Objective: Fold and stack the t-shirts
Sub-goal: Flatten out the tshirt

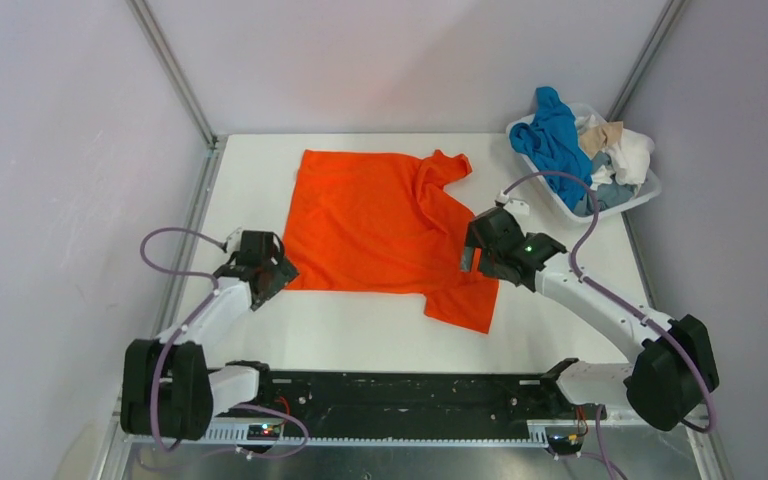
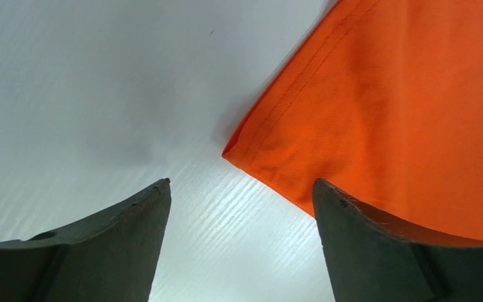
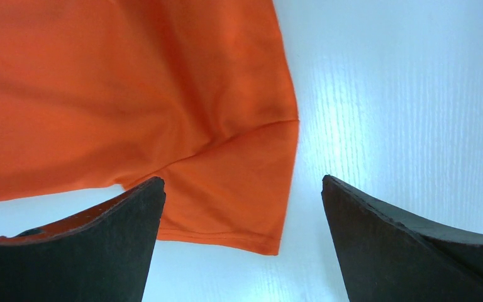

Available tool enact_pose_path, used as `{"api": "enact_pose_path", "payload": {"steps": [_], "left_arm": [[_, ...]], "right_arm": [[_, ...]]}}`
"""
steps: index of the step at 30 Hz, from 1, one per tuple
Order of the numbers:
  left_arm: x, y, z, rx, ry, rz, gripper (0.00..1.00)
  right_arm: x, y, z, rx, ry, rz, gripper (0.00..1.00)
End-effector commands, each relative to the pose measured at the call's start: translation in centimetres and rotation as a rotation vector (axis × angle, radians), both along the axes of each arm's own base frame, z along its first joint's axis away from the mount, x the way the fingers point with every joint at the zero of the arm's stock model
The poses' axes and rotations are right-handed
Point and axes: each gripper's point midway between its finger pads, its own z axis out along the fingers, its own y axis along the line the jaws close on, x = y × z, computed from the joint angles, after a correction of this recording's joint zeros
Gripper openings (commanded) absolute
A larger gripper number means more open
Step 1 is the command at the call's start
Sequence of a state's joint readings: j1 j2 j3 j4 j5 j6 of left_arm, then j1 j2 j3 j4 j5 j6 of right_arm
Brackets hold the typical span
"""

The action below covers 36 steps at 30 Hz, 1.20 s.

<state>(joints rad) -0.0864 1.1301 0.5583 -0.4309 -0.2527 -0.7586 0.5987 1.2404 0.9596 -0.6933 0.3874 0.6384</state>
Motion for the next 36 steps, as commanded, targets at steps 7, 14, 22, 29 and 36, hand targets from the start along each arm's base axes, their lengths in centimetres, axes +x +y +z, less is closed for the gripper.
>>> {"api": "enact_pose_path", "payload": {"steps": [7,14,22,29,36], "left_arm": [[2.6,0.5,-0.8,0.042,0.084,0.001,0.60],[3.5,0.6,-2.2,0.056,0.146,0.000,0.48],[4.1,0.4,-2.2,0.059,0.148,-0.035,0.00],[3.5,0.8,-1.3,0.074,0.092,-0.029,0.00],[3.3,0.7,-0.5,0.065,0.055,-0.032,0.00]], "right_arm": [[-2.4,-2.1,-3.3,-0.058,0.062,-0.060,1.00],[-4.3,-2.9,-3.8,-0.044,0.079,-0.059,0.99],[-8.0,-0.2,-4.9,0.017,0.166,0.099,0.93],[-10.3,2.0,-7.8,-0.015,0.292,0.172,0.73],[-10.3,2.6,-12.1,-0.077,0.402,0.171,0.60]]}}
